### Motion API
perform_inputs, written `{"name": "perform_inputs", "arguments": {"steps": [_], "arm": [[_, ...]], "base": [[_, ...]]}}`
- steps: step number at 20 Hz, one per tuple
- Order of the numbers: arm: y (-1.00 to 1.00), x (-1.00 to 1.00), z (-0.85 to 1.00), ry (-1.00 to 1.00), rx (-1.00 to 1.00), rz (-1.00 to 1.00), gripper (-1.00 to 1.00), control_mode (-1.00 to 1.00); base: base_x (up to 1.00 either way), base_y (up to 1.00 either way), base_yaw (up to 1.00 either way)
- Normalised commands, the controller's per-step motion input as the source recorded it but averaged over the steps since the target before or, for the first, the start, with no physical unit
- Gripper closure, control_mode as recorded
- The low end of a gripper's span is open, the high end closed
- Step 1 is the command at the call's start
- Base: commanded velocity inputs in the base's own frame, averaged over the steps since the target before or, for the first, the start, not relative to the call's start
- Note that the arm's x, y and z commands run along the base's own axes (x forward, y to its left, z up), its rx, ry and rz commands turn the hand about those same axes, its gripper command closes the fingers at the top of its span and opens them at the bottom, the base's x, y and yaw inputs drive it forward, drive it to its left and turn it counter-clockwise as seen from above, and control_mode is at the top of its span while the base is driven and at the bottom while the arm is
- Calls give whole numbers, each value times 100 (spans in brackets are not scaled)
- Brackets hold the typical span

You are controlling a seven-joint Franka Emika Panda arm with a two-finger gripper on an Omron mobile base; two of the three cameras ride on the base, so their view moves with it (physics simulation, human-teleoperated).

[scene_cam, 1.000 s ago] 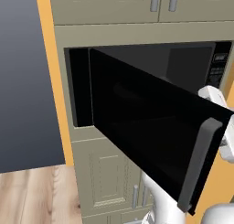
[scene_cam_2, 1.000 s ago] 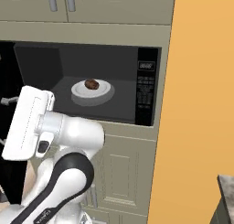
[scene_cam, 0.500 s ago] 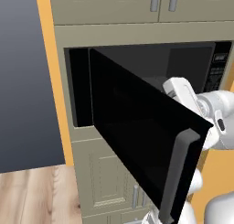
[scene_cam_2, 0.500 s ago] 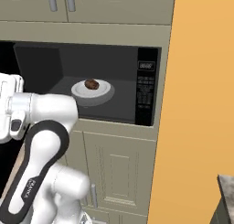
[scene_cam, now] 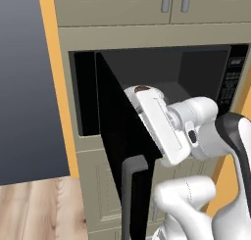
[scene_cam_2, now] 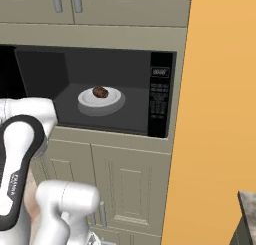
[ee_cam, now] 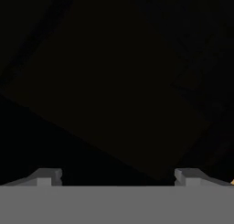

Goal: Retrieve the reheated potato from the microwave, then place the potato, cheese, and condiment on the cutting board.

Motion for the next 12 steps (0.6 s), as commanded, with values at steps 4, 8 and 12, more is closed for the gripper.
{"name": "perform_inputs", "arguments": {"steps": [4, 8, 12], "arm": [[-23, 15, 1, -13, -1, -16, -100, -100], [-81, 33, 6, -25, -8, -25, -100, -100], [-67, 50, 9, -32, -22, -23, -100, -100]], "base": [[0, 0, 0], [0, 0, 0], [0, 0, 0]]}}
